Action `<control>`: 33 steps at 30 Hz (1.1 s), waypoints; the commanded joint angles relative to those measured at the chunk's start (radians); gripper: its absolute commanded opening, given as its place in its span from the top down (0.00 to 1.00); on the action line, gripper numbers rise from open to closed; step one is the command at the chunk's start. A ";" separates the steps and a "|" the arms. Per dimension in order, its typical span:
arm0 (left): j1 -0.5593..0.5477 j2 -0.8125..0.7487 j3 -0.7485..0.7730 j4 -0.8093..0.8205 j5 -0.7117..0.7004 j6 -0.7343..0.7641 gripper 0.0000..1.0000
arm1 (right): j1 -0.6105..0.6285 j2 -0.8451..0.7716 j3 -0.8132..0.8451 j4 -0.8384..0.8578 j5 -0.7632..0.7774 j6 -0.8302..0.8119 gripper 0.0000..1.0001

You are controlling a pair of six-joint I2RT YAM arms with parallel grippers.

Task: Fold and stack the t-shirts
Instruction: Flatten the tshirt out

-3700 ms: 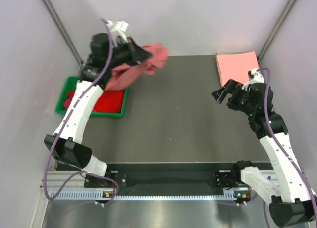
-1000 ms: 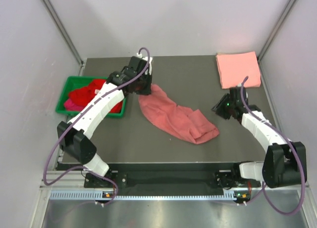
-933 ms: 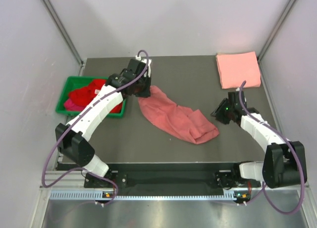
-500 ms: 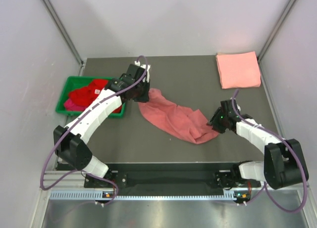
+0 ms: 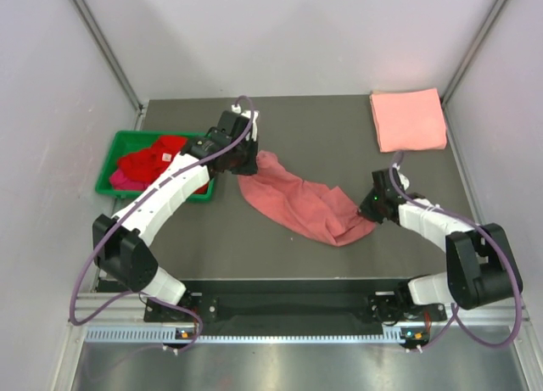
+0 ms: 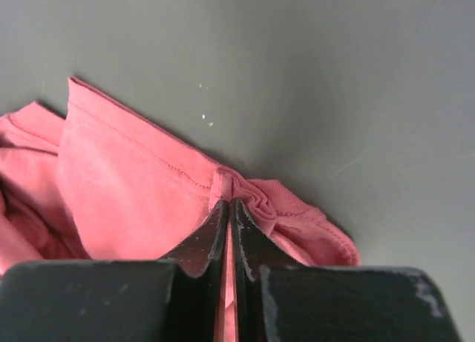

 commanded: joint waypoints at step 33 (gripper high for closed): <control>0.010 -0.363 -0.525 0.066 -0.319 -0.210 1.00 | -0.152 -0.638 0.017 -0.531 -0.009 -0.157 1.00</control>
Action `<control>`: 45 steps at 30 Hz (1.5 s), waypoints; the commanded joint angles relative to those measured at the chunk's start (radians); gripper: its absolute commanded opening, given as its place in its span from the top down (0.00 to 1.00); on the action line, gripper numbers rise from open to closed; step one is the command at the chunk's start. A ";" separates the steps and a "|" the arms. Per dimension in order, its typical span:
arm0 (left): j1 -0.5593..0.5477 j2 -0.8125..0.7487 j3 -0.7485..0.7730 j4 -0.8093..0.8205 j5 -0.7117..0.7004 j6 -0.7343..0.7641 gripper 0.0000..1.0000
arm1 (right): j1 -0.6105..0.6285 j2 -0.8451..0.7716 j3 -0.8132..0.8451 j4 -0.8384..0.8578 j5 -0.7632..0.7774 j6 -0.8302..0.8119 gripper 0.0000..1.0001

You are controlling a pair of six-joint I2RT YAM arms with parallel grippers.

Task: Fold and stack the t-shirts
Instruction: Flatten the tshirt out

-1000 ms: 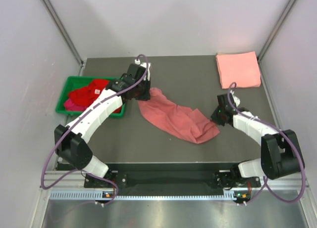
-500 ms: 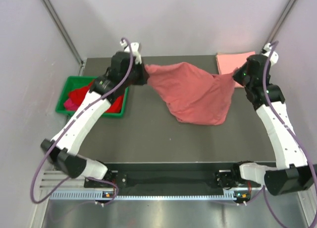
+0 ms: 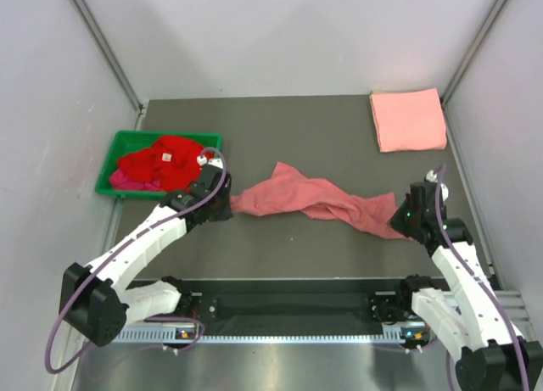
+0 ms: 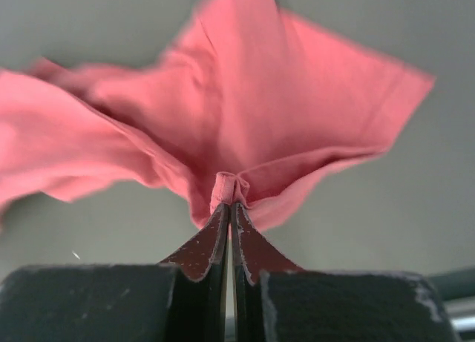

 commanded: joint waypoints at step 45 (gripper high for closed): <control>0.012 0.138 0.180 0.050 -0.060 0.122 1.00 | -0.467 0.440 -0.034 0.260 0.062 -0.103 0.58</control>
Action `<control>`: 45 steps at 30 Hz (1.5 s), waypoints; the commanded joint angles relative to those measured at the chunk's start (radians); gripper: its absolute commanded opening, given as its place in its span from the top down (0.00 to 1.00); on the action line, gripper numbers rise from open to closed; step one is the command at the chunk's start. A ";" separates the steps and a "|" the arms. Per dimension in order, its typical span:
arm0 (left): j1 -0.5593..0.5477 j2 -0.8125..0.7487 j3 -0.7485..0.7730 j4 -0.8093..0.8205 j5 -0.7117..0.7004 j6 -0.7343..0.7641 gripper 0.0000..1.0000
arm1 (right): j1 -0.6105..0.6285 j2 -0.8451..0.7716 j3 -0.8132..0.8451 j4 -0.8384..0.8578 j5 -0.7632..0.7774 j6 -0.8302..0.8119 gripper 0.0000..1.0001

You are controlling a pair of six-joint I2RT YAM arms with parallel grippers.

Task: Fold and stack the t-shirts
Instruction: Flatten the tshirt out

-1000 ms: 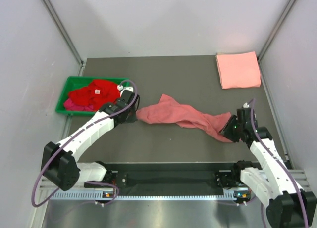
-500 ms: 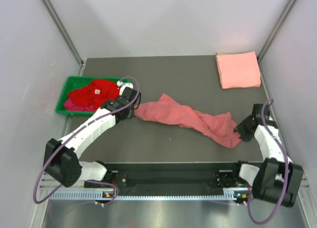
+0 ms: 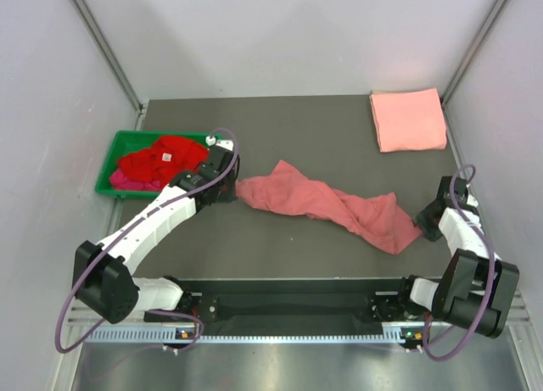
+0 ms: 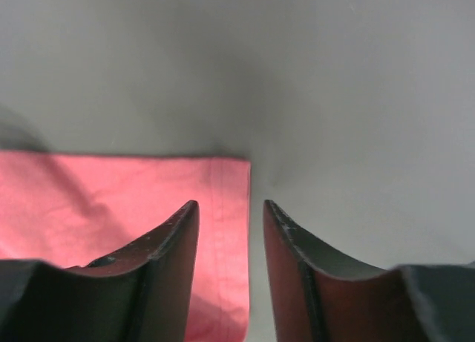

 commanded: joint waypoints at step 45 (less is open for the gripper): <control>0.143 0.289 0.555 0.410 0.553 -0.143 1.00 | -0.080 -0.147 0.940 -0.221 0.085 -0.009 1.00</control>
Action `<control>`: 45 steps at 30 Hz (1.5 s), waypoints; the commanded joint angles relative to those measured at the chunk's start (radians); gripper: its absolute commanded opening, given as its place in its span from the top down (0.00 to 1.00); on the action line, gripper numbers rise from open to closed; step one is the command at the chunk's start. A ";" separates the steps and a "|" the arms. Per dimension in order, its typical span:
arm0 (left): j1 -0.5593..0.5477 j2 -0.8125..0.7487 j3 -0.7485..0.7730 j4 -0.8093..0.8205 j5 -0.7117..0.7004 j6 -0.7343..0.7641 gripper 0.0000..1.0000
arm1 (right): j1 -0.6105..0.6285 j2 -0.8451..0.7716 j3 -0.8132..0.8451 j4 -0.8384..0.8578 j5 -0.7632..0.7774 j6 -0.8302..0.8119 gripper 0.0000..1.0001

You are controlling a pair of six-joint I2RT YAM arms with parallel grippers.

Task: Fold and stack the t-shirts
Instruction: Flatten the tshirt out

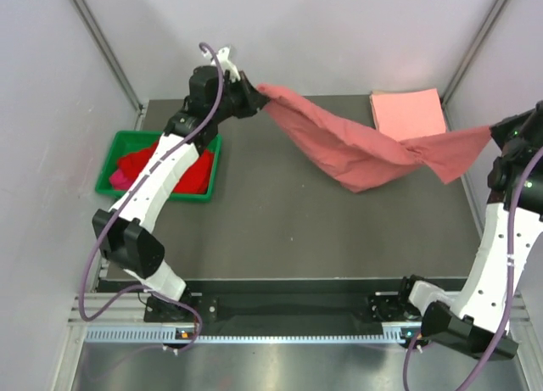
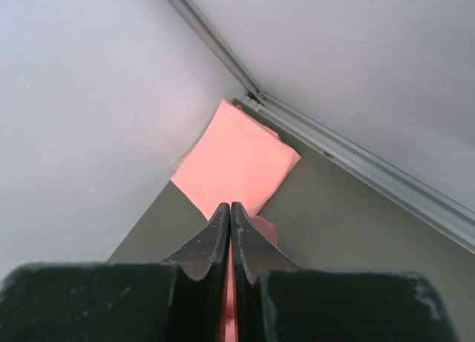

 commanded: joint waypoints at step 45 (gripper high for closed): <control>0.003 0.600 0.097 -0.150 0.307 0.352 0.94 | 0.089 -0.462 -0.850 0.021 -0.329 0.043 1.00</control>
